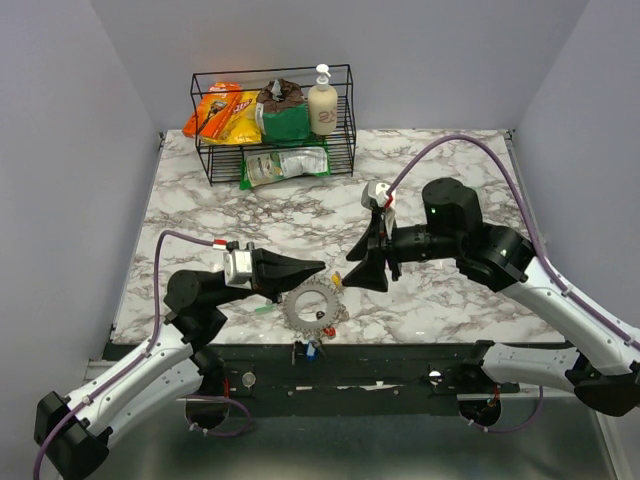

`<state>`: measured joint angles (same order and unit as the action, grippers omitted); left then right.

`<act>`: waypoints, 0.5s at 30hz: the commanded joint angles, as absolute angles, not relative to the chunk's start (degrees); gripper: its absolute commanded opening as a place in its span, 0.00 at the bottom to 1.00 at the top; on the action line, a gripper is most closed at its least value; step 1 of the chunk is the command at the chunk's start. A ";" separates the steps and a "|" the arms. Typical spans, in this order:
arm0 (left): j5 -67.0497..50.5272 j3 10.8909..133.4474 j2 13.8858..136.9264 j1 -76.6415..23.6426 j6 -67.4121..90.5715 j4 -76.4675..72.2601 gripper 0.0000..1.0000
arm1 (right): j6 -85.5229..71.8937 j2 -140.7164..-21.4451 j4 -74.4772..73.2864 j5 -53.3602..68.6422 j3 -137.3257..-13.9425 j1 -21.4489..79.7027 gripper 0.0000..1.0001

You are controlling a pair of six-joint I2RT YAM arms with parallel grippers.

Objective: Put the keys on the keyring

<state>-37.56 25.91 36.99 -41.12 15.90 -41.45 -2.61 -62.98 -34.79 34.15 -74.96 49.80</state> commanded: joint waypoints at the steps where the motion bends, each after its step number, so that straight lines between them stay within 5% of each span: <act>1: -34.29 24.88 35.69 -41.40 15.47 -39.91 0.00 | -2.37 -63.72 -32.00 33.49 -72.34 50.01 0.68; 15: -7.60 20.13 30.59 -41.40 18.45 -22.69 0.00 | -1.23 -66.26 -27.16 31.29 -64.69 50.01 0.85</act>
